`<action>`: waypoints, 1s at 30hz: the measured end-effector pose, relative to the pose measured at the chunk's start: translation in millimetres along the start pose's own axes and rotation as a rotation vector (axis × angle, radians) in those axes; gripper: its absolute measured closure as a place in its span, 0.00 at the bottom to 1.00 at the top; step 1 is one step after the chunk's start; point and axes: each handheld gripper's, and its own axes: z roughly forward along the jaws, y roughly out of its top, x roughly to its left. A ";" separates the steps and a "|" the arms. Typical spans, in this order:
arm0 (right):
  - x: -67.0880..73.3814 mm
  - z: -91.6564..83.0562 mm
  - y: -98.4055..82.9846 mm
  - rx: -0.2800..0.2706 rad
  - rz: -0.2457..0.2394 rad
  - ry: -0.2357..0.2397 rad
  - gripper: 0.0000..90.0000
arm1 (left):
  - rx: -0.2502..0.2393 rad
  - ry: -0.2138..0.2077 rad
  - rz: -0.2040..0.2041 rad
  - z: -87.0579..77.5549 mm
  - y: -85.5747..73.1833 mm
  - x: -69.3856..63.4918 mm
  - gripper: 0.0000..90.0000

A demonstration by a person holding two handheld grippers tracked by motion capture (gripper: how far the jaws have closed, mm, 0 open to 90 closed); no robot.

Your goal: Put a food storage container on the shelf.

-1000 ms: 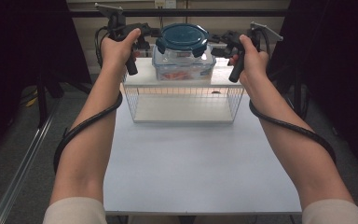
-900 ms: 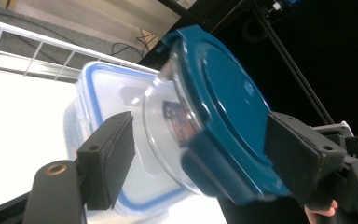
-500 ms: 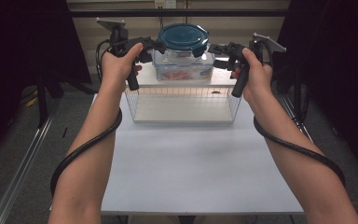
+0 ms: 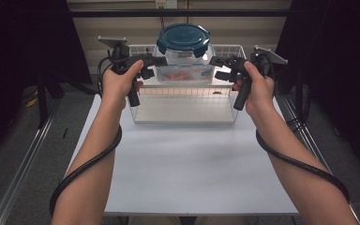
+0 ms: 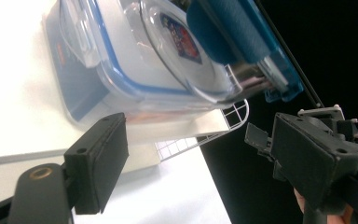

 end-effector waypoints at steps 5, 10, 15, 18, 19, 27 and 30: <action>-1.8 0.1 -7.9 0.012 -0.010 0.006 0.27 | 0.014 -0.022 0.003 0.1 -9.8 0.2 0.21; -3.8 0.5 -16.5 0.028 -0.022 0.015 0.27 | 0.018 -0.026 0.009 0.0 -19.2 1.4 0.21; -7.5 -0.6 -25.6 0.040 -0.017 0.027 0.26 | 0.020 -0.034 0.003 0.2 -29.4 6.4 0.21; -12.2 -2.2 -29.8 0.047 -0.014 0.031 0.26 | 0.022 -0.040 -0.001 0.6 -34.4 8.9 0.21; -12.8 -2.6 -30.7 0.048 -0.015 0.027 0.26 | 0.022 -0.040 -0.005 1.0 -36.2 9.6 0.21; -25.2 -8.3 -42.9 0.057 -0.014 0.029 0.25 | 0.039 -0.049 -0.003 4.7 -48.6 14.9 0.21; -31.5 -10.2 -48.5 0.064 -0.018 0.028 0.25 | 0.044 -0.048 -0.006 5.7 -53.6 18.0 0.21</action>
